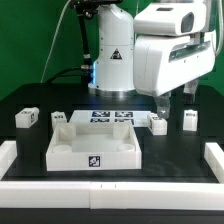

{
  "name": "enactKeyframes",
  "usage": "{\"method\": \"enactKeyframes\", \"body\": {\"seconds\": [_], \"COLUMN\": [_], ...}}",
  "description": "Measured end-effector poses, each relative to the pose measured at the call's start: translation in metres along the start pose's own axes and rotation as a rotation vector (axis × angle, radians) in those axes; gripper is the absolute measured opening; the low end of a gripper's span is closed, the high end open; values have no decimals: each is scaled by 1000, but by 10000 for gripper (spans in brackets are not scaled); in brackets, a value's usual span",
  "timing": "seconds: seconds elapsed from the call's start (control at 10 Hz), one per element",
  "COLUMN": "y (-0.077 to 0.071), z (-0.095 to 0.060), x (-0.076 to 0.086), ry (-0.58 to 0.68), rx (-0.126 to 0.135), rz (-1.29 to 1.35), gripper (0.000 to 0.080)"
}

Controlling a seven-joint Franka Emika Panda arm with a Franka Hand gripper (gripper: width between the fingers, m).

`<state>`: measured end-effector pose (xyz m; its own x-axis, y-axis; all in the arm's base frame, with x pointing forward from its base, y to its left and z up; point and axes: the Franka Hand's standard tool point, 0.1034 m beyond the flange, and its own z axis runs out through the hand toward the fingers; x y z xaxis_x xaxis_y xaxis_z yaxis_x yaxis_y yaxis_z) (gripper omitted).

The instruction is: Assemble one leg

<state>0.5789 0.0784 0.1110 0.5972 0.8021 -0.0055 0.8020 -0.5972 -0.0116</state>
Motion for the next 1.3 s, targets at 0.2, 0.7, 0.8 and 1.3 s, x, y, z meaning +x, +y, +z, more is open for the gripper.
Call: {"method": "enactKeyframes", "body": {"seconds": [0.2,0.7,0.8,1.3], "y": [0,0,0,0], "z": [0,1,1,1], "x": [0,-1,-1,-1], "ry": [0,-1,-1,-1], "rx": [0,1,1,1], "rz": [0,0,0,1], "gripper": [650,650,650,650]}}
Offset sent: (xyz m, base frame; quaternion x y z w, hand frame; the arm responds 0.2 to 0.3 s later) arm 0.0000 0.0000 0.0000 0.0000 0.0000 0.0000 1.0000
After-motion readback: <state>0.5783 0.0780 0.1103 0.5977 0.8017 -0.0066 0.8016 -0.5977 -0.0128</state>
